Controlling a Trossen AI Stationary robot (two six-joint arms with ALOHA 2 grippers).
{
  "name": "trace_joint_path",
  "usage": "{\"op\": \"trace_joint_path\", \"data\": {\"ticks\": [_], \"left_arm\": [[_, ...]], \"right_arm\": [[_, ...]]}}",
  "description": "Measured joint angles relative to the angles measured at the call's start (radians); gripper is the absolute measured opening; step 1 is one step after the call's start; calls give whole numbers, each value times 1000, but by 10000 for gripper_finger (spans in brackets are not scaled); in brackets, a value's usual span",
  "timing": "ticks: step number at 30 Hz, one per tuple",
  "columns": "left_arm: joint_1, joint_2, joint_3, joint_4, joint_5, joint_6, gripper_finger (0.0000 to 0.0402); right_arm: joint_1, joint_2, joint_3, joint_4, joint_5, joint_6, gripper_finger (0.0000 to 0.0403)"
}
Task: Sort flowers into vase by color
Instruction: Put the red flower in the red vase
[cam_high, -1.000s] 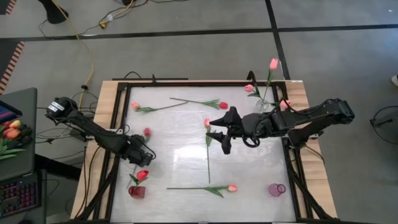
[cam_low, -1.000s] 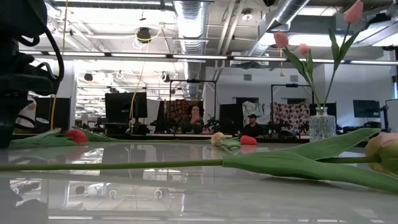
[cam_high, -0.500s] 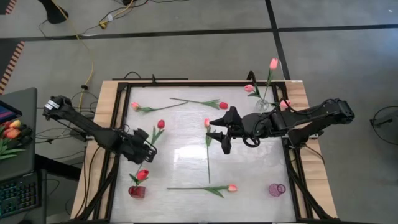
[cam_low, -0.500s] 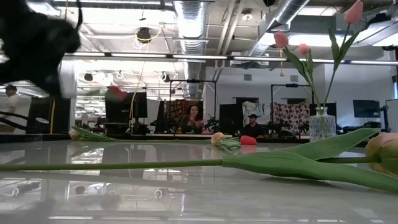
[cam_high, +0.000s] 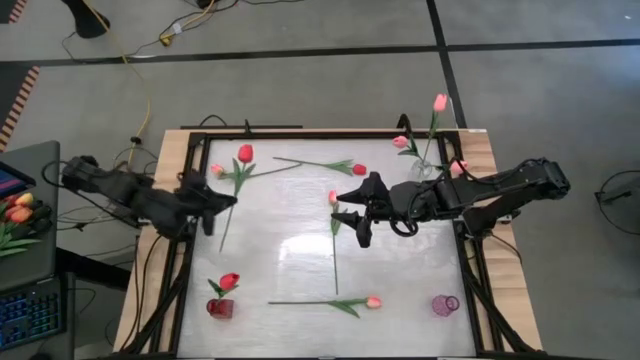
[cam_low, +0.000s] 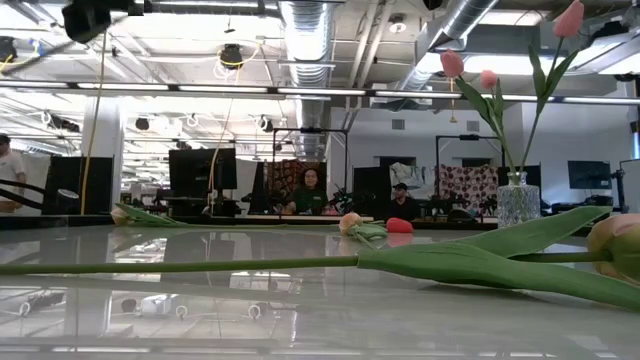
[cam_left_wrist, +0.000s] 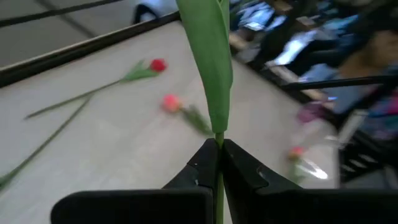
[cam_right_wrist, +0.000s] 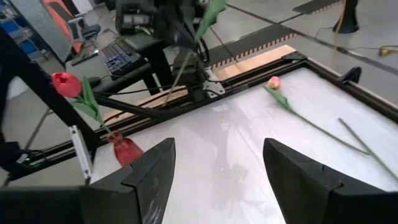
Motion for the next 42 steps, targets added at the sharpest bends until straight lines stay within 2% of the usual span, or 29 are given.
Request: {"op": "trace_joint_path", "data": {"ticks": [4, 8, 10, 14, 17, 23, 30, 42], "left_arm": [[-75, -102, -19, 37, -21, 70, 0], [-172, -203, -113, 246, -35, 189, 0], [-213, -230, -174, 379, 6, 279, 0], [-271, -245, -270, 555, 162, 402, 0], [-299, -245, -305, 580, 215, 386, 0], [-346, -245, -353, 615, 217, 352, 0], [-387, -246, -378, 788, 282, 462, 0], [-455, -289, -378, 816, 403, 586, 0]], "right_arm": [[1, 0, 0, -1, -26, 42, 270], [14, 0, 0, -2, -26, 72, 270], [23, 0, 0, -3, -26, 79, 270], [34, 0, 0, -3, -26, 79, 270], [34, 0, 0, -3, -26, 102, 270], [33, 0, 0, 2, -26, 116, 270], [28, 0, 0, 5, -26, 130, 270], [25, 0, 0, 5, -26, 157, 270]]}}
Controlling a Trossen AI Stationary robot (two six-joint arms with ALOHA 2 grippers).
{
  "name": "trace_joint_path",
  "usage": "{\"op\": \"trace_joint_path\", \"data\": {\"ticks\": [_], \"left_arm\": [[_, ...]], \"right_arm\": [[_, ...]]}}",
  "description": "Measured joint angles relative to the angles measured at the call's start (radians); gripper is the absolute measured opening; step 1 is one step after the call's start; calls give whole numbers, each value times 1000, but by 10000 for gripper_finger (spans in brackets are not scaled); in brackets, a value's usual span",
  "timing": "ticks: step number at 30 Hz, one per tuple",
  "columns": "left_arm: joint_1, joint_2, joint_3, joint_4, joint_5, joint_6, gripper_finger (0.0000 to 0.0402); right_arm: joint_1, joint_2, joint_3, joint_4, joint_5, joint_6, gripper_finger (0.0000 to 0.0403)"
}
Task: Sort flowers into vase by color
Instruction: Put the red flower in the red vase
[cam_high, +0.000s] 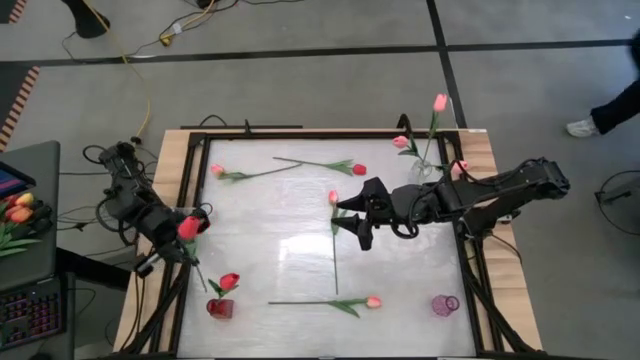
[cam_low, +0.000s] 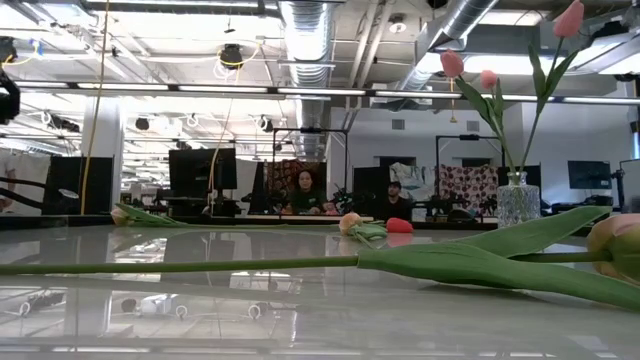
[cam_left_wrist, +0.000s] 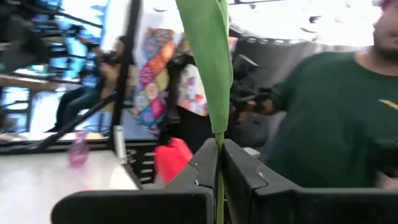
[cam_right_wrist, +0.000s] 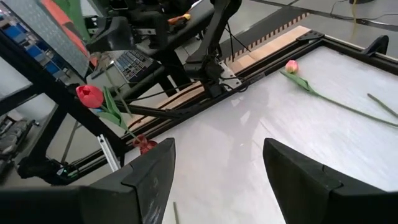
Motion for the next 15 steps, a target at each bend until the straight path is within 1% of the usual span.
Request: {"op": "trace_joint_path", "data": {"ticks": [2, 6, 9, 15], "left_arm": [[-11, -1, 0, -1, 41, 11, 0], [-35, -1, -22, 24, 87, 59, 0], [-49, 0, -61, 74, 93, 109, 0], [-63, 0, -121, 147, 93, 121, 0]], "right_arm": [[0, 0, 0, 3, 0, 14, 270], [-4, 0, 0, 3, -3, 44, 270], [-6, 0, 0, 3, -3, 58, 270], [-7, 0, 0, 3, -3, 86, 270]]}}
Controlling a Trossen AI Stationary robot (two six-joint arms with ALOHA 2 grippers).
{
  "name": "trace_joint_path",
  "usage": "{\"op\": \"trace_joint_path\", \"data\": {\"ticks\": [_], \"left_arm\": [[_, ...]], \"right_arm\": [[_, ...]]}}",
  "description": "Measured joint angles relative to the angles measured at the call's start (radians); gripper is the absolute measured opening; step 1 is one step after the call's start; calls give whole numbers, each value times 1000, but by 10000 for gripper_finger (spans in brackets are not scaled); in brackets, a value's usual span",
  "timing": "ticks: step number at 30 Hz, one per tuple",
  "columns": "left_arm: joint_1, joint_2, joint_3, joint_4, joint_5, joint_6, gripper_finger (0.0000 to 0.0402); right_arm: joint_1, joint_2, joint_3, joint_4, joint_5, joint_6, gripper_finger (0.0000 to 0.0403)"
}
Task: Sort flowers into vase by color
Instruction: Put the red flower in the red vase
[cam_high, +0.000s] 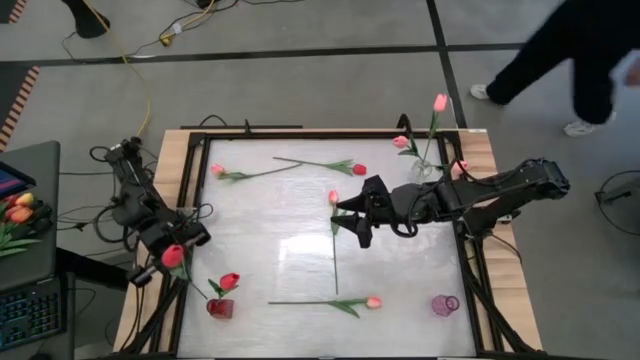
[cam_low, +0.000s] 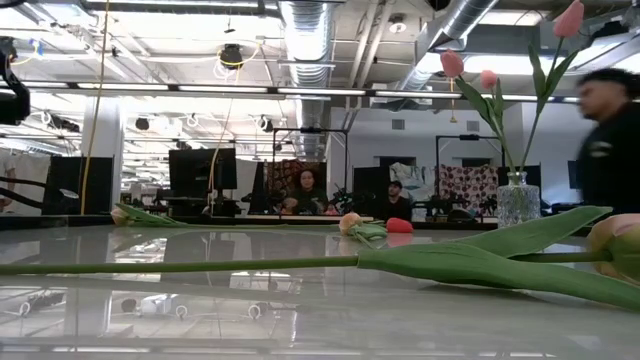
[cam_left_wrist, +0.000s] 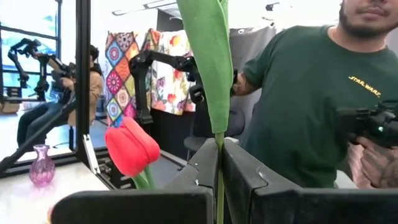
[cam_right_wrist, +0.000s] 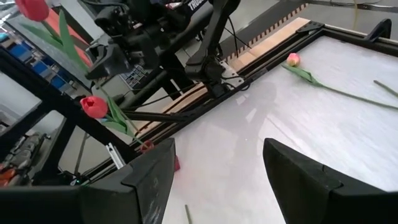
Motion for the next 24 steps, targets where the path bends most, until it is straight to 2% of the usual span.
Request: {"op": "trace_joint_path", "data": {"ticks": [10, 17, 24], "left_arm": [[-6, 91, -67, 136, -1, -17, 0], [-6, 111, -73, 137, -8, 14, 0], [-6, 146, -72, 111, -2, 33, 0]], "right_arm": [[-21, 0, 0, -1, -1, 15, 270], [-50, 0, 0, -3, -90, 18, 270], [-68, 0, 0, -5, -112, 14, 270]]}}
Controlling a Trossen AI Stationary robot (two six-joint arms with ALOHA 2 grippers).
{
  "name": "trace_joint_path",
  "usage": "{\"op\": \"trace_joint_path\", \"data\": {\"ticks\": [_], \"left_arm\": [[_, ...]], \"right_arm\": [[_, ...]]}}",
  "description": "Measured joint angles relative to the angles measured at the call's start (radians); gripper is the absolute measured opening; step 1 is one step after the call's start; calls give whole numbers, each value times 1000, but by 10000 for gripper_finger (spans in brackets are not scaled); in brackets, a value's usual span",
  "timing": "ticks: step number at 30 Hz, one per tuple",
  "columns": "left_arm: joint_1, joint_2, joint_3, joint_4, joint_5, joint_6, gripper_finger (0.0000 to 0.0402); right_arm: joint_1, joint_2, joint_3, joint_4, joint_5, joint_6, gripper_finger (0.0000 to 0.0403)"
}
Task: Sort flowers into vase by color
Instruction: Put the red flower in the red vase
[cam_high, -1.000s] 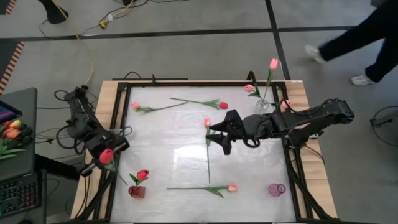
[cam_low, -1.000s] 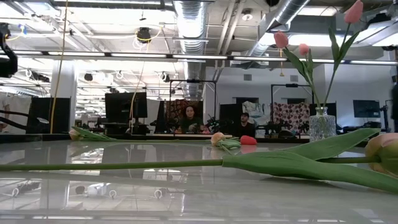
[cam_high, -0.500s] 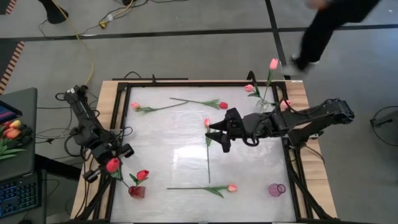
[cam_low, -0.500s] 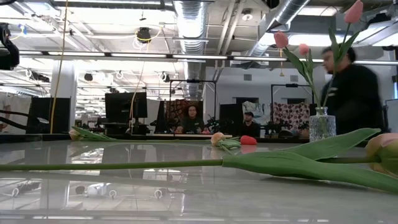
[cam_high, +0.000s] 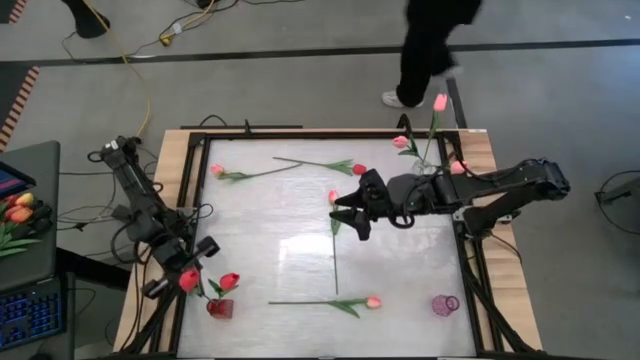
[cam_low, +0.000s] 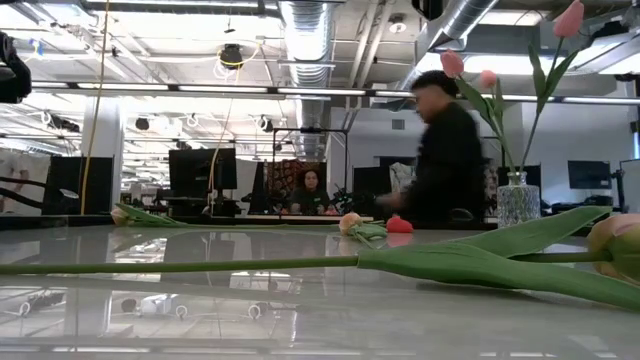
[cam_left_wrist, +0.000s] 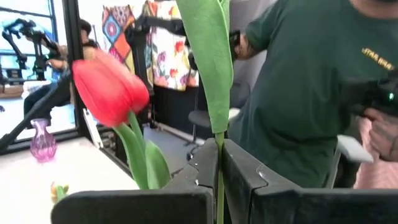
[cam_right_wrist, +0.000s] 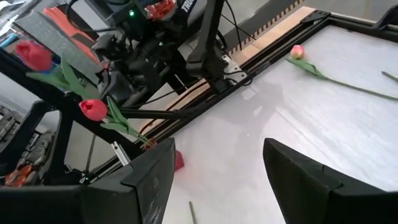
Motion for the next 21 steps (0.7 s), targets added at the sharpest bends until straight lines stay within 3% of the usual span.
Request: {"op": "trace_joint_path", "data": {"ticks": [14, 21], "left_arm": [[-44, 77, 0, -5, 11, 15, 0], [-51, 77, 1, -60, -80, -88, 14]], "right_arm": [[0, 0, 0, -15, -20, -8, 270], [0, 0, 0, -15, -21, -9, 270]]}}
